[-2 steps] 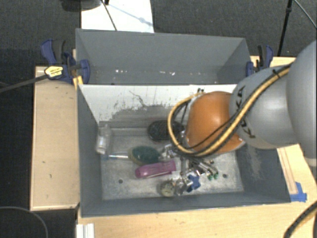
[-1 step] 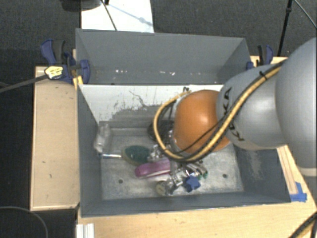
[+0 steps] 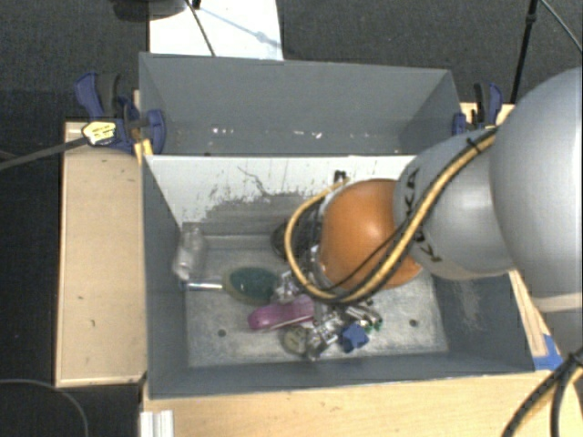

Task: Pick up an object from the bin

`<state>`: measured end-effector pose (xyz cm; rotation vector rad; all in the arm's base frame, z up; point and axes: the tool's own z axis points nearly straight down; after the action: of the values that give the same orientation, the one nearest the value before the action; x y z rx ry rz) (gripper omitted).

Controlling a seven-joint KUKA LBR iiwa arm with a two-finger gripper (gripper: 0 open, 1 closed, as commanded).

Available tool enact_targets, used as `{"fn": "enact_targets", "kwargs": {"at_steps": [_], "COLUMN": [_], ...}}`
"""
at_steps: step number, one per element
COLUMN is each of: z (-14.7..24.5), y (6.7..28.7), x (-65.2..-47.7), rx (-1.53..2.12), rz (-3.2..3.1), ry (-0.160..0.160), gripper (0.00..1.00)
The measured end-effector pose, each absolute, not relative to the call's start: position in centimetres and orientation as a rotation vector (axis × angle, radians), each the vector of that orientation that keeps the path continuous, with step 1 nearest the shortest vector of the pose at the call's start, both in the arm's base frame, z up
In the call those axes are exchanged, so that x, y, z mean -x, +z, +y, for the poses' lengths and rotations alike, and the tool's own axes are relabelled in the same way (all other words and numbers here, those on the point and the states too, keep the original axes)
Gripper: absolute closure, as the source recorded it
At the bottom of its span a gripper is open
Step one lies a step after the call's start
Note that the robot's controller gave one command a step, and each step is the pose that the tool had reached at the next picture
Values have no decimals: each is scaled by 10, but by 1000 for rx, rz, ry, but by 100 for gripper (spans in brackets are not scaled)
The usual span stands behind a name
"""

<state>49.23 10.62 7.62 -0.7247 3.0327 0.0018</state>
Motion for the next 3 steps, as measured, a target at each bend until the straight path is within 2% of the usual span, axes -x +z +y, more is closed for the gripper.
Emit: {"fn": "enact_targets", "kwargs": {"at_steps": [1, 2, 3], "z": [107, 109, 110], "y": [79, 81, 84], "x": [-496, -495, -497], "rx": [729, 733, 741], "rz": [3042, 3042, 3045], "ry": [2, 6, 4], "gripper": [0, 100, 100]}}
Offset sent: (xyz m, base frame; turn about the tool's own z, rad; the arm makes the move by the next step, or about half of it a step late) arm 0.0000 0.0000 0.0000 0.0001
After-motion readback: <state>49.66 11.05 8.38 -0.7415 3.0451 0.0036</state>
